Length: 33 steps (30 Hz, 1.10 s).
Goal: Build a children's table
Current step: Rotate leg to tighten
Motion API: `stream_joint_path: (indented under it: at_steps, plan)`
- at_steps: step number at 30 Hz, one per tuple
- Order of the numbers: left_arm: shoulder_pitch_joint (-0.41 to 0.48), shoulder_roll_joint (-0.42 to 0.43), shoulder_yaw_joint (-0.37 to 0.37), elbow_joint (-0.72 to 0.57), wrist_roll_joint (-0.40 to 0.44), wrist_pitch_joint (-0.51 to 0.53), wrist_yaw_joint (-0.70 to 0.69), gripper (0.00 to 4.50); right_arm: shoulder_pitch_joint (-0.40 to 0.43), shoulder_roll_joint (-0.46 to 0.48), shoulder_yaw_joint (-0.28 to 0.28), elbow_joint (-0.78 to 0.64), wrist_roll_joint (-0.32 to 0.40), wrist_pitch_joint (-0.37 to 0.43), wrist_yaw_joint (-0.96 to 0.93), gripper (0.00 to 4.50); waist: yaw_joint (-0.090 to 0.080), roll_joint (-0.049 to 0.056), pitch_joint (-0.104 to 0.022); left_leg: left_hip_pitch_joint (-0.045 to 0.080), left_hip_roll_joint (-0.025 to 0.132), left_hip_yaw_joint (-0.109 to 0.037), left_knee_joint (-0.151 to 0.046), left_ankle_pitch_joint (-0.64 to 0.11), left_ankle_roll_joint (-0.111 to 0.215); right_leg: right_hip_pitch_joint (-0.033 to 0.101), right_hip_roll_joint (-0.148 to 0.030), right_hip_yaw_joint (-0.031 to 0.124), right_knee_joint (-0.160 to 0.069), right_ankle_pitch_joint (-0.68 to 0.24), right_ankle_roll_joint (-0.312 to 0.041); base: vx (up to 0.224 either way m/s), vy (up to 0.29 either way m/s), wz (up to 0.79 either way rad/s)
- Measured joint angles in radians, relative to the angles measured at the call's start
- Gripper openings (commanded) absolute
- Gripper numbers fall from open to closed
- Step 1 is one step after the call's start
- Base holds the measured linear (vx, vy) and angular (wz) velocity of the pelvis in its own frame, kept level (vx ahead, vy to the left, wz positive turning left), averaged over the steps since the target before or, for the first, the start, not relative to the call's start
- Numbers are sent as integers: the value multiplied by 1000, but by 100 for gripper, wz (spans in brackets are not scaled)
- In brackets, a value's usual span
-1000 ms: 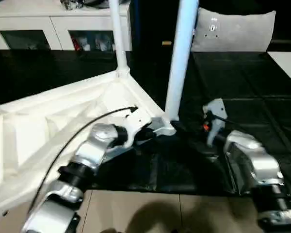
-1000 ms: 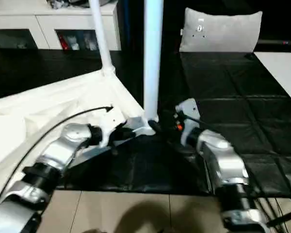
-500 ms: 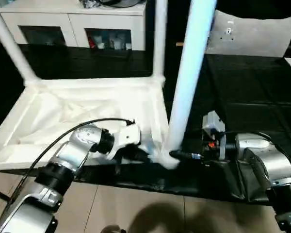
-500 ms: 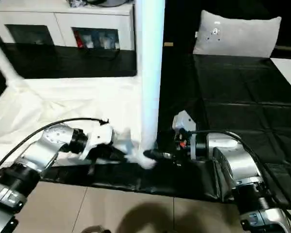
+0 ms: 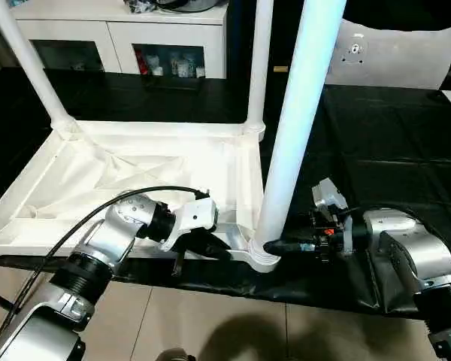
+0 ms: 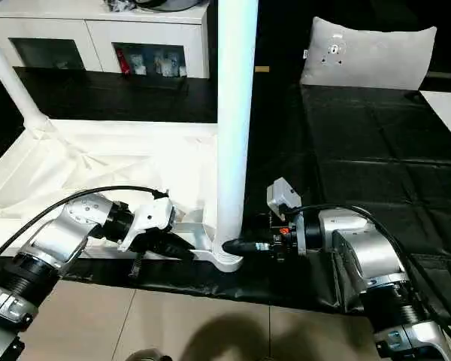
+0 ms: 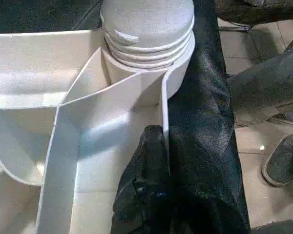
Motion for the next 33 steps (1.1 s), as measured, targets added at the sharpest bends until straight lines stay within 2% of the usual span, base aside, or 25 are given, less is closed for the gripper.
stream_joint_path:
  at_steps: [3, 7, 10, 14, 16, 19, 22, 25, 26, 28, 32, 33]
  plan:
    - [0, 0, 0, 0, 0, 1, 0, 0, -2, 3, 0, 2, 0, 5, -1, 202, 0, 0, 0, 0, 0, 0, 0, 0, 0, 0, 0, 0, 0, 0, 0, 0, 0, 0]
    - [0, -2, 1, 0, -5, 15, 5, 0, 1, 7, -5, -6, 0, 25, -7, 194, 1, 0, 0, 0, 0, 0, 0, 0, 0, 0, 0, 0, 0, 0, 0, 0, 0, 0]
    - [1, -25, 11, -2, -5, 71, 40, 0, 35, 24, -18, -58, -2, 54, -82, 193, 3, 0, 0, 0, 0, 0, 0, 0, 0, 1, 0, 0, 0, 0, 0, 0, 0, 0]
    - [0, -66, 54, -3, 11, 166, 170, 0, 40, 96, -59, -85, -35, 112, -275, 191, -13, 0, 0, 1, 0, 0, 0, 2, -1, 2, 0, 1, 1, -1, 5, 0, 0, 0]
    - [-8, -113, 85, 4, 26, 231, 277, 0, 39, 173, -100, -88, -68, 136, -431, 191, -31, 0, -1, 1, -1, 0, 0, 2, -2, 1, 0, 1, 0, 0, 5, 0, 0, 0]
    - [-29, -185, 100, 18, 35, 299, 394, 0, 21, 216, -122, -87, -117, 144, -582, 191, -49, 1, -1, 1, -1, 1, 0, 2, -2, 1, 0, 2, -1, 0, 5, 0, 0, 0]
    - [-51, -258, 139, 62, 39, 333, 542, 0, -34, 317, -140, -46, -172, 165, -789, 191, -61, 1, -1, 1, -1, 0, -3, 3, -3, -1, 1, 1, 0, 0, 5, 0, 0, 0]
    - [-71, -317, 161, 91, 55, 343, 676, 0, -87, 410, -163, 8, -220, 159, -971, 191, -63, 3, -1, -1, 0, -1, -3, 3, -4, -1, 2, 1, -1, 1, 4, 0, 0, 0]
    - [-71, -331, 165, 91, 59, 343, 705, 0, -89, 428, -163, 21, -232, 133, -1009, 225, -63, 3, -1, -1, 0, -1, -4, 2, -3, -1, 2, 1, -1, 2, 3, 0, 0, 0]
    - [-71, -343, 169, 89, 64, 343, 731, 0, -91, 450, -166, 45, -242, 88, -1048, 261, -63, 4, 0, -2, -1, -1, -4, 1, -1, -3, 2, 1, -3, 1, 3, 0, 0, 0]
    - [-71, -342, 165, 73, 66, 343, 732, 0, -83, 455, -188, 52, -210, 47, -1018, 281, -63, 4, 0, -4, -1, -1, -3, 2, 7, -7, 1, 1, -4, 1, 2, 0, 0, 0]
    - [-71, -338, 162, 70, 66, 342, 726, 0, -79, 453, -193, 51, -203, 41, -1006, 304, -62, 4, 0, -5, -1, 0, -3, 2, 8, -8, 1, 1, -4, 1, 2, 0, 0, 0]
